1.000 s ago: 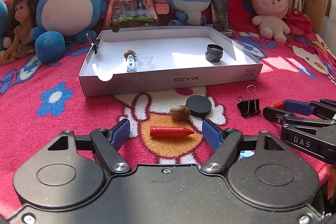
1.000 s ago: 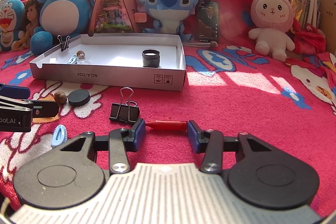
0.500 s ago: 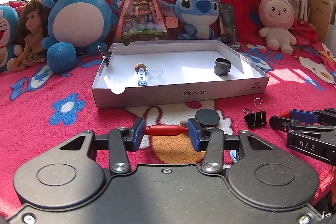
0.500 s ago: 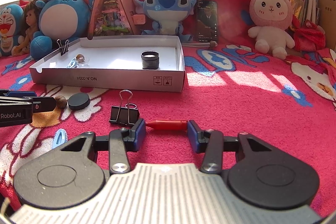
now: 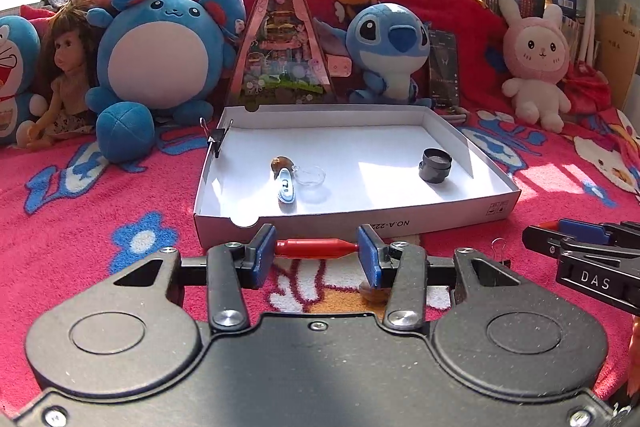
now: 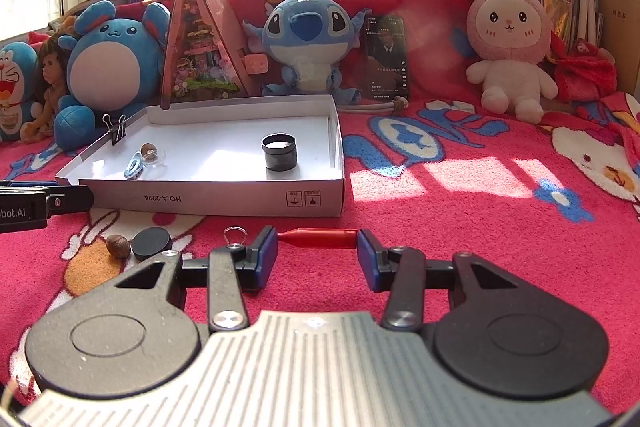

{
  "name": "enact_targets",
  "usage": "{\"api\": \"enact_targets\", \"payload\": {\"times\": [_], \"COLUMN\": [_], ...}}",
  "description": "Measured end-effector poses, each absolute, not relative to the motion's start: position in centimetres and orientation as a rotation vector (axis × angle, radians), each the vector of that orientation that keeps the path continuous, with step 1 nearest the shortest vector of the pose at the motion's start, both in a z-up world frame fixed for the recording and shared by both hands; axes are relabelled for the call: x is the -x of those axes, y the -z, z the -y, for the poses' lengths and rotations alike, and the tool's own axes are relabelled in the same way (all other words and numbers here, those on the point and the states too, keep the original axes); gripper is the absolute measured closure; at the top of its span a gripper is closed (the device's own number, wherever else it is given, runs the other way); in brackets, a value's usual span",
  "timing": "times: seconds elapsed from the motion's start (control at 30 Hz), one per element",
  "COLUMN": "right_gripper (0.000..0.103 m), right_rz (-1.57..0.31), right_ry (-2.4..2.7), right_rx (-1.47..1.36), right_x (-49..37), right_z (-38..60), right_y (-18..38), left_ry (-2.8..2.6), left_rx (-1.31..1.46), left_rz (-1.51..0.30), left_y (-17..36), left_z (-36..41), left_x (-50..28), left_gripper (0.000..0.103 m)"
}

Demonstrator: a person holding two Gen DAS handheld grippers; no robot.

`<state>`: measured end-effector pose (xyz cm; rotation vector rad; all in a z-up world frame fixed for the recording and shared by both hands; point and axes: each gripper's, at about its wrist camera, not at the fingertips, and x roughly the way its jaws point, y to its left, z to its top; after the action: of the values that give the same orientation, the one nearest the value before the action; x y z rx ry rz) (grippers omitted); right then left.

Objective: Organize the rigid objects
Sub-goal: 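Grasp a red marker with the left tool while the right tool grasps another red marker, then carry both red markers over the white box with both tools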

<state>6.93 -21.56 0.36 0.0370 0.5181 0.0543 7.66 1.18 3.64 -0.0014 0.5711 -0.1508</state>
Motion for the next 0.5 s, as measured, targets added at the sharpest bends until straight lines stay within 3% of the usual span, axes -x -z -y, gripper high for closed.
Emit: {"api": "enact_targets", "payload": {"times": [0.5], "right_gripper": [0.054], "right_rz": [-0.508], "right_ry": [-0.091], "right_rx": [-0.046], "right_x": [-9.8], "right_z": [20.2], "right_y": [-2.1], "left_ry": [0.154], "left_rx": [0.022], "left_rz": [-0.573], "left_y": [-4.7], "left_z": [-1.6], "left_x": [-10.3], "left_gripper": [0.061]}}
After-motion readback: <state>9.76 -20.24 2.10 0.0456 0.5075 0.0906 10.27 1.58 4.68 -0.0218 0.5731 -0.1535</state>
